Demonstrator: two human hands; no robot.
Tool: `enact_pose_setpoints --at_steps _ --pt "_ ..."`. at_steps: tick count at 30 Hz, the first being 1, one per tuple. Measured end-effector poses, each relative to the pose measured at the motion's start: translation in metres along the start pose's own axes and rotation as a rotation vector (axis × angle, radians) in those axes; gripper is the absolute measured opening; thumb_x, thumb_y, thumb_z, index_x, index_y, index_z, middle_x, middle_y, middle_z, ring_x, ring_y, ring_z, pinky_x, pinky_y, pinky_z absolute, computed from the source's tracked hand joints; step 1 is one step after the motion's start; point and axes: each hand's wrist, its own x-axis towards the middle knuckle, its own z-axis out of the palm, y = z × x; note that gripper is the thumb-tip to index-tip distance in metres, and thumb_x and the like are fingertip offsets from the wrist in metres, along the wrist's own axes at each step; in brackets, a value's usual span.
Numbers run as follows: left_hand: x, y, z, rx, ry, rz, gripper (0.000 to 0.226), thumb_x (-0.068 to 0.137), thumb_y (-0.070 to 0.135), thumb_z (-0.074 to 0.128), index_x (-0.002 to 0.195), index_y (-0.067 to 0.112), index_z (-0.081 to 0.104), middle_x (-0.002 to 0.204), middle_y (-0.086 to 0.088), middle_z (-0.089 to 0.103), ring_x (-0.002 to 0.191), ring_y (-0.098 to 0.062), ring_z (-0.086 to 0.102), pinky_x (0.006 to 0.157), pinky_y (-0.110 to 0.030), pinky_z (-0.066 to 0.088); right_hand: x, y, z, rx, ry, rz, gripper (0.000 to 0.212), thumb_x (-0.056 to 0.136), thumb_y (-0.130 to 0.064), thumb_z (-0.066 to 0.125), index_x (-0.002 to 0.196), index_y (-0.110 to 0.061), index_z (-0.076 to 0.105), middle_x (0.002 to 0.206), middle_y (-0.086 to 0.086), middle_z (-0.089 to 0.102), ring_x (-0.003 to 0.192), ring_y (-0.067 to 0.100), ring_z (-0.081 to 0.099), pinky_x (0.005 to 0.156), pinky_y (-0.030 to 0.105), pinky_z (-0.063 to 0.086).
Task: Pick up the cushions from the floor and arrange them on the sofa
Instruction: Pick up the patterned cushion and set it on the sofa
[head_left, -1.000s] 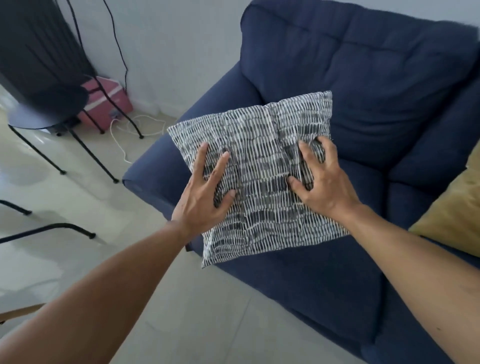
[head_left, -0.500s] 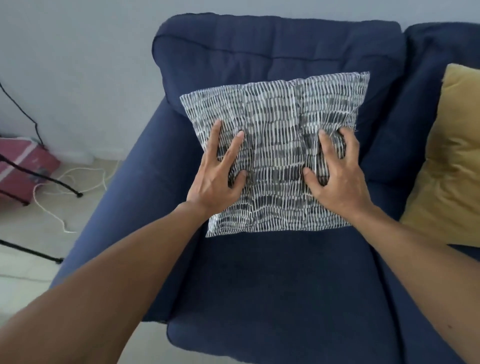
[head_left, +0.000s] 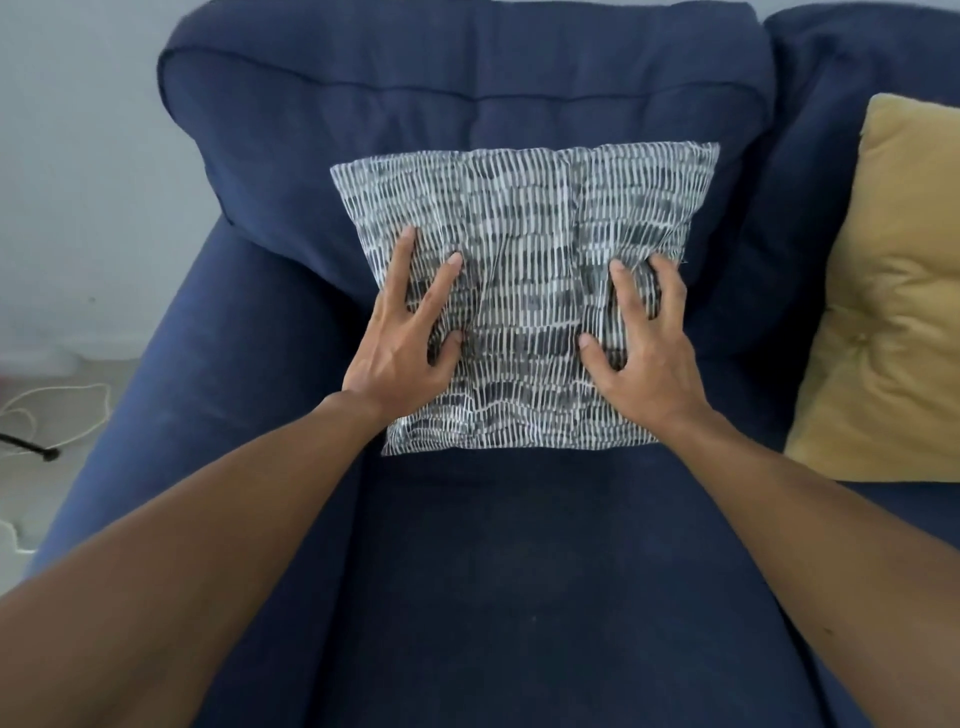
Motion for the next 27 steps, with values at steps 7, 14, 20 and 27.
enact_pose_setpoints --at_steps 7,14,20,27 --pt "0.005 -0.019 0.036 -0.008 -0.031 -0.006 0.078 0.095 0.004 0.064 0.162 0.013 0.024 0.166 -0.034 -0.005 0.159 -0.035 -0.006 0.125 -0.053 0.02 0.008 0.029 0.028 0.024 -0.013 -0.013 0.08 0.095 -0.041 0.064 0.162 -0.031 0.021 0.165 0.011 0.008 0.108 0.024 0.056 0.069 0.043 0.061" --pt "0.009 -0.033 0.057 0.01 -0.052 -0.066 0.078 0.093 0.003 0.067 0.161 0.01 0.029 0.167 -0.031 -0.003 0.159 -0.03 -0.006 0.123 -0.05 0.022 0.015 0.047 0.051 0.051 -0.018 -0.009 0.079 0.094 -0.038 0.066 0.161 -0.026 0.025 0.164 0.014 0.011 0.114 0.024 0.05 0.071 0.041 0.06" --pt "0.013 -0.035 0.066 0.105 -0.128 -0.196 0.087 0.092 0.021 0.066 0.165 0.021 0.019 0.169 -0.022 -0.015 0.156 -0.04 0.007 0.114 -0.068 0.031 0.012 0.06 0.059 0.028 -0.074 0.015 0.084 0.093 -0.039 0.068 0.161 -0.023 0.021 0.168 0.016 0.001 0.15 0.036 0.022 0.102 0.055 0.05" --pt "0.012 -0.026 0.057 0.219 -0.191 -0.357 0.093 0.091 0.045 0.06 0.164 0.042 0.002 0.171 -0.008 -0.02 0.153 -0.052 -0.01 0.111 -0.079 0.011 0.007 0.059 0.045 -0.166 -0.177 0.116 0.091 0.093 -0.061 0.058 0.163 -0.028 0.01 0.168 0.016 -0.011 0.153 0.048 0.0 0.111 0.077 0.015"
